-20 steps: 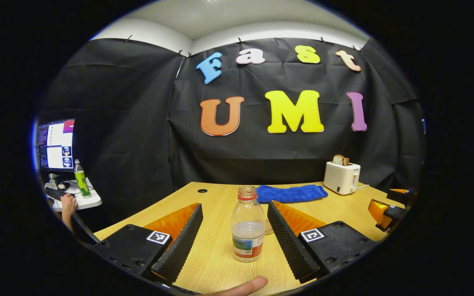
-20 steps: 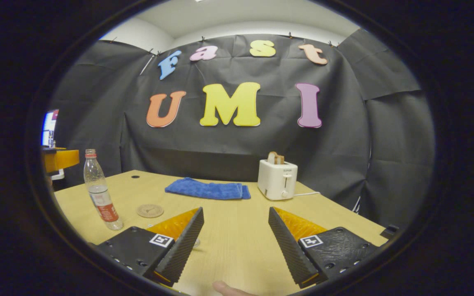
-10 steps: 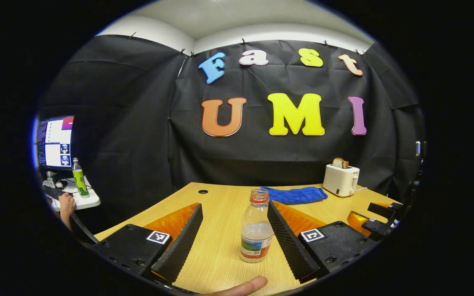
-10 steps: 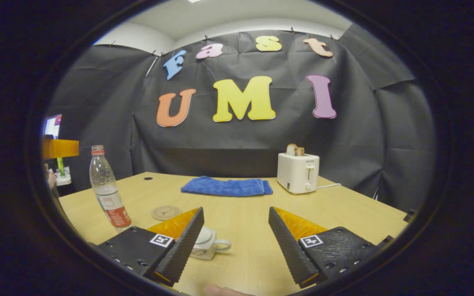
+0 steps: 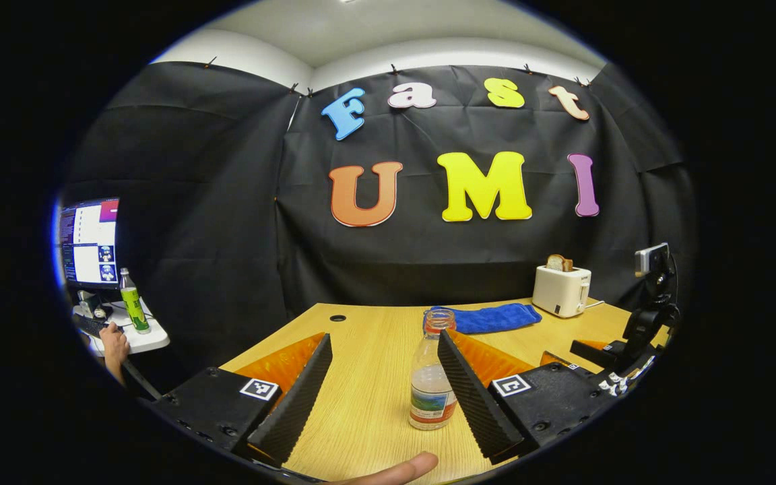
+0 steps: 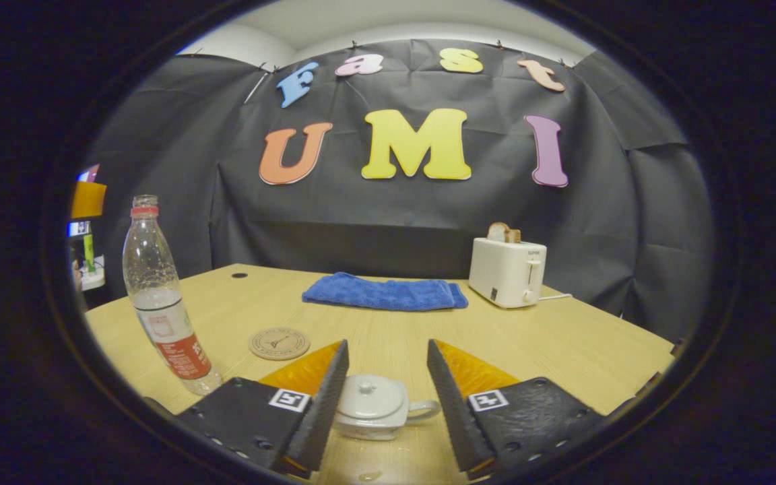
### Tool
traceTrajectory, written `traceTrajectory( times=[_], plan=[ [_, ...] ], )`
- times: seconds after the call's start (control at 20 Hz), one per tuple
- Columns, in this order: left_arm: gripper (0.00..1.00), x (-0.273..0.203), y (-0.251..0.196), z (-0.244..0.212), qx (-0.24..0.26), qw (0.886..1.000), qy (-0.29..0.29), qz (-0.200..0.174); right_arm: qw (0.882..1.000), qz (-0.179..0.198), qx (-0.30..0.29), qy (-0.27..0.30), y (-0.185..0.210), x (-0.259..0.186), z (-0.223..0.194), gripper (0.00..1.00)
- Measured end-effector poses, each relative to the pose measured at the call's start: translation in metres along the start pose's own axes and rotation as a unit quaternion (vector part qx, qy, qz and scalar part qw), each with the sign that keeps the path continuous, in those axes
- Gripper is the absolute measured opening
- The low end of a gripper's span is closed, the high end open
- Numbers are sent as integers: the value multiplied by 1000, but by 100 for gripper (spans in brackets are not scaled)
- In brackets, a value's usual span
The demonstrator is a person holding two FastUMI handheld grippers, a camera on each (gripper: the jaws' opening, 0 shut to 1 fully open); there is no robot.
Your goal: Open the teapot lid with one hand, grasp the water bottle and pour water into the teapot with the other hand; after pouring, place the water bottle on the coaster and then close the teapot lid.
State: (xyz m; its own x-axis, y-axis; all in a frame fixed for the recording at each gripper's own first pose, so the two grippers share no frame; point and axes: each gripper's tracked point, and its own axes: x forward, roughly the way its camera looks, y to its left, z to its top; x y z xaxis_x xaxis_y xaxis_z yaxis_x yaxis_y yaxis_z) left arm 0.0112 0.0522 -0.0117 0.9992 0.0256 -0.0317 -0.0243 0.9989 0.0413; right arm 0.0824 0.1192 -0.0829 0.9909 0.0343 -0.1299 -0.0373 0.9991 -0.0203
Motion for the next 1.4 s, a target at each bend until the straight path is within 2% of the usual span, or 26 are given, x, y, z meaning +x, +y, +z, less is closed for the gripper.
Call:
traceTrajectory(
  times=[0.05,0.15,0.2,0.25,0.4,0.45,0.55,0.65,0.7,0.95,1.2,1.4],
  plan=[
    [99,0,-2,0,2,1000,1,-2,1000,1,-2,3,2,2,-2,58],
    [99,0,-5,0,7,1000,-1,-4,1000,2,-6,5,3,3,-2,46],
    [99,0,-6,1,9,1000,-3,-5,1000,5,-8,6,4,3,-3,43],
    [99,0,-8,1,11,1000,-4,-7,1000,11,-9,9,6,4,-4,34],
    [99,0,-13,1,14,1000,-6,-13,999,41,4,17,15,5,-12,34],
    [99,0,-15,1,12,1000,-6,-16,999,31,10,23,10,4,-12,41],
    [99,1,-17,0,8,1000,-3,-19,999,40,15,21,10,7,-13,7],
    [99,2,-16,-2,9,1000,-2,-17,999,39,7,18,9,6,-5,7],
    [99,2,-16,-3,8,1000,-1,-19,999,40,4,15,9,7,-10,3],
    [99,5,-27,-7,-5,999,0,-45,999,37,-7,8,8,4,-6,0],
    [99,15,-47,-23,-28,995,7,-92,996,47,-31,-63,10,-21,42,0],
    [99,25,-39,-35,2,997,10,-78,994,52,-30,-94,6,-48,62,0]
  ],
)
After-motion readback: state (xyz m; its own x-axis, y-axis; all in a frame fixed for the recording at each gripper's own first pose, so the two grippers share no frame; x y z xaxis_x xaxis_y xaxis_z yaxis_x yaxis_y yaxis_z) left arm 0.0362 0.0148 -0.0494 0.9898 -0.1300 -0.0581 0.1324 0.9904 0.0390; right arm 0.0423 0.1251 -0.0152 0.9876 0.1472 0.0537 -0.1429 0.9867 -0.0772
